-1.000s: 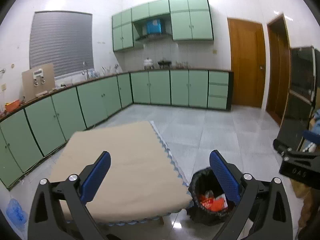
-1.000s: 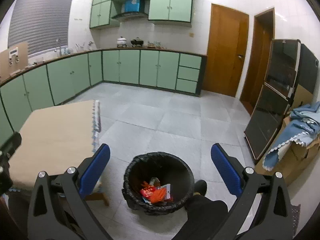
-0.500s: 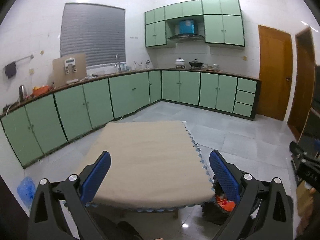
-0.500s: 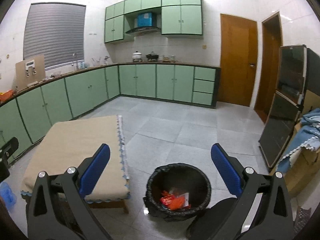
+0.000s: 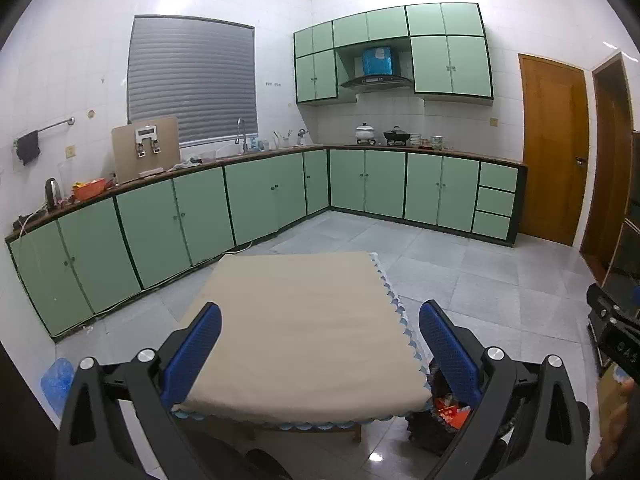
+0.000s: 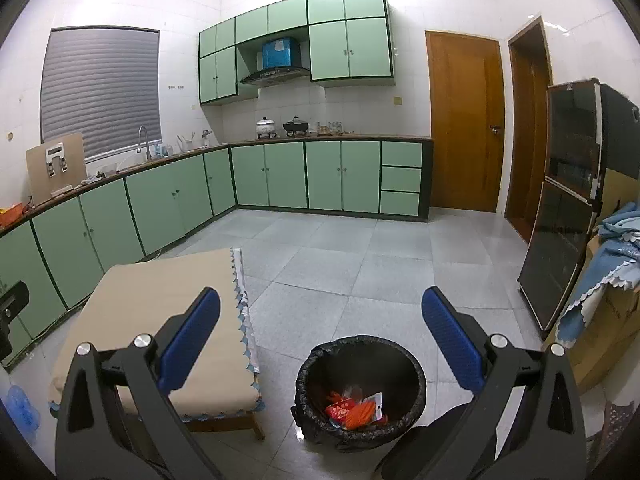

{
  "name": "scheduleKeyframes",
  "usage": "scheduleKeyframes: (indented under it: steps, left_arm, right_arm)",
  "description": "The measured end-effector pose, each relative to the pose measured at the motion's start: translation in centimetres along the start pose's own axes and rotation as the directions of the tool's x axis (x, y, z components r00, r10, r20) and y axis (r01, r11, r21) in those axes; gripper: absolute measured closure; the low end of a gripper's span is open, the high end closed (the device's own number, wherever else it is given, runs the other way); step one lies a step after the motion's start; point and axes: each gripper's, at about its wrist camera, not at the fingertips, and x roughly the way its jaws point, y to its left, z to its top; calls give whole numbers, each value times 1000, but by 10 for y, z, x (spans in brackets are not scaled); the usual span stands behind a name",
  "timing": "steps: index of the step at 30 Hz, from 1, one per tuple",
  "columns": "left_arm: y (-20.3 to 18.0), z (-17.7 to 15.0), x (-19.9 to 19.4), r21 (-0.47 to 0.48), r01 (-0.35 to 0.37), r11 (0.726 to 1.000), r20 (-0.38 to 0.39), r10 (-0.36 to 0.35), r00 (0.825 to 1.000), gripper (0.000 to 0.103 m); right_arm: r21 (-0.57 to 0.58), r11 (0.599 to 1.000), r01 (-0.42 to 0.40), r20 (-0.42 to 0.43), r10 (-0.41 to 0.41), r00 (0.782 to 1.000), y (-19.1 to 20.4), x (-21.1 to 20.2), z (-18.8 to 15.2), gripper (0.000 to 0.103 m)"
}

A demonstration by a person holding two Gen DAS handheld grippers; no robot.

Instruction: Collect trash

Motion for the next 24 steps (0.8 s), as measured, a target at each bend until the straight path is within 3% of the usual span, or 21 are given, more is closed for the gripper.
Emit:
scheduleKeyframes:
  steps: [24]
  left_arm:
    - [-7,9,-1,-15,75,997,34,-74,997,6]
  right_arm:
    - [49,996,69,52,-71,996,-17,-3,9,5]
